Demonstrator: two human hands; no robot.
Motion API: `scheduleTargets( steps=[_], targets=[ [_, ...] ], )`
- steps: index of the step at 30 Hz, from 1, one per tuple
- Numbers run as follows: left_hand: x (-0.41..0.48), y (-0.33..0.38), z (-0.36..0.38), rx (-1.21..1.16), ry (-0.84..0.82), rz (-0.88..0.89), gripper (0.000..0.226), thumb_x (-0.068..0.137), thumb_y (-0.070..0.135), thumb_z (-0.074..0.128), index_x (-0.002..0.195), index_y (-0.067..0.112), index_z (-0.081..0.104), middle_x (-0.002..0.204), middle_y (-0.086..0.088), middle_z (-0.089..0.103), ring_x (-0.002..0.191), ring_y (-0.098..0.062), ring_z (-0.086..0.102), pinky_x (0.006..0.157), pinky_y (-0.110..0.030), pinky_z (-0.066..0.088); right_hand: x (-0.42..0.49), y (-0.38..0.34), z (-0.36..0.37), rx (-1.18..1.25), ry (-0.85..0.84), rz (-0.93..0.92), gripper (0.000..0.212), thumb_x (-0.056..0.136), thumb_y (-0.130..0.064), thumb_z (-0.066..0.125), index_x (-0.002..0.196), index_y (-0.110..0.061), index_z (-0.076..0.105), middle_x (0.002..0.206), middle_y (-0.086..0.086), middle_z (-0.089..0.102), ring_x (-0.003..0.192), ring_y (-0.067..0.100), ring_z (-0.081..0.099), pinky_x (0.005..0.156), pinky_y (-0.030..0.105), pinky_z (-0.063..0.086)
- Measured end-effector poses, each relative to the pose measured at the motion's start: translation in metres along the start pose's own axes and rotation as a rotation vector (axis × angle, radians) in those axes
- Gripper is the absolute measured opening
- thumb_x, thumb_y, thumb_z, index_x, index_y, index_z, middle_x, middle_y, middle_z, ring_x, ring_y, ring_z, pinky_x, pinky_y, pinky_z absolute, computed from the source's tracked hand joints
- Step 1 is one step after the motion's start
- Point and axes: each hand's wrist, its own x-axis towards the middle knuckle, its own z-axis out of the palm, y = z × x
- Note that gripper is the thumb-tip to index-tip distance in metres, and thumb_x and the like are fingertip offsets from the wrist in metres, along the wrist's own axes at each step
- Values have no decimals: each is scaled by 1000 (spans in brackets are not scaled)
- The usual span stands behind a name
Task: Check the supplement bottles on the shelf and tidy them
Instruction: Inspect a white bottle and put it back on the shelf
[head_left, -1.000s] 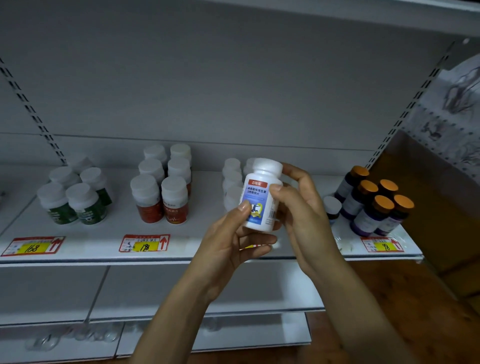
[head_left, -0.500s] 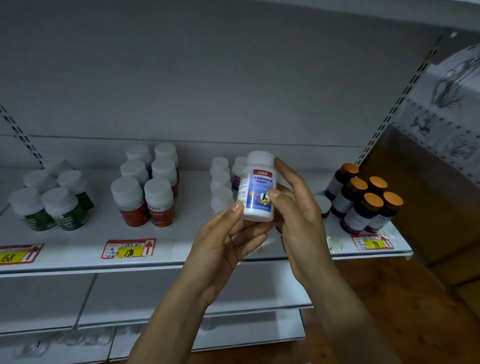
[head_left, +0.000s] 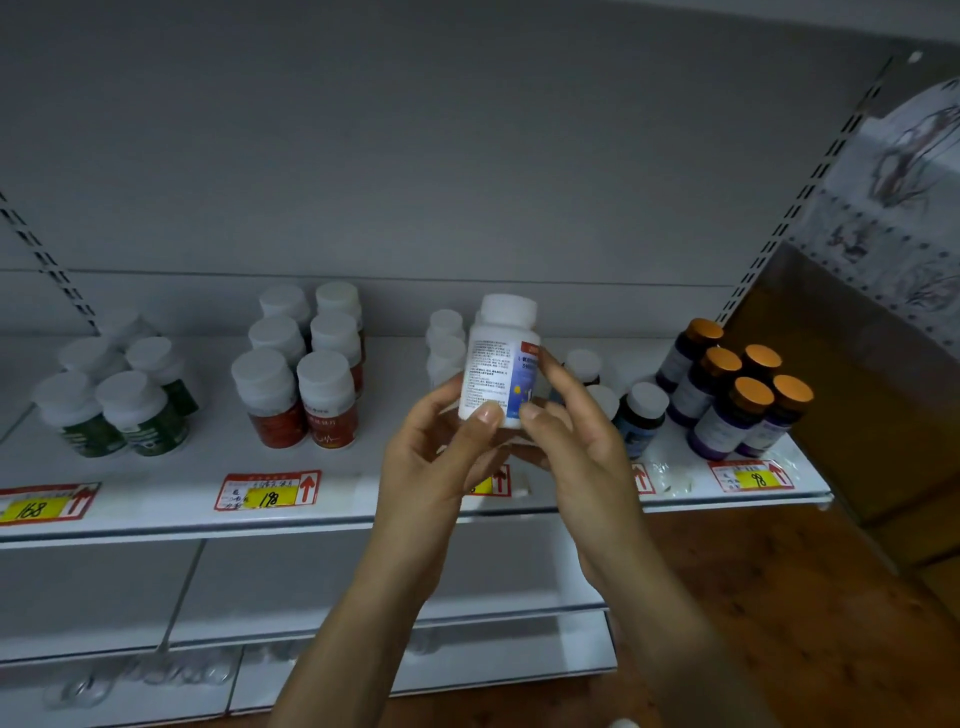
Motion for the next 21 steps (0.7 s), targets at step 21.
scheduleTargets(
  steps=[21],
  targets=[
    [-13,-15,-3,394,70,308,32,92,11,60,122,22,61,118,0,64,104,-8,65,76,-17,52,-15,12,13,57,99,24,42,86,-22,62,123,-38,50,117,-13,67,107,8,65,83,22,53]
  ],
)
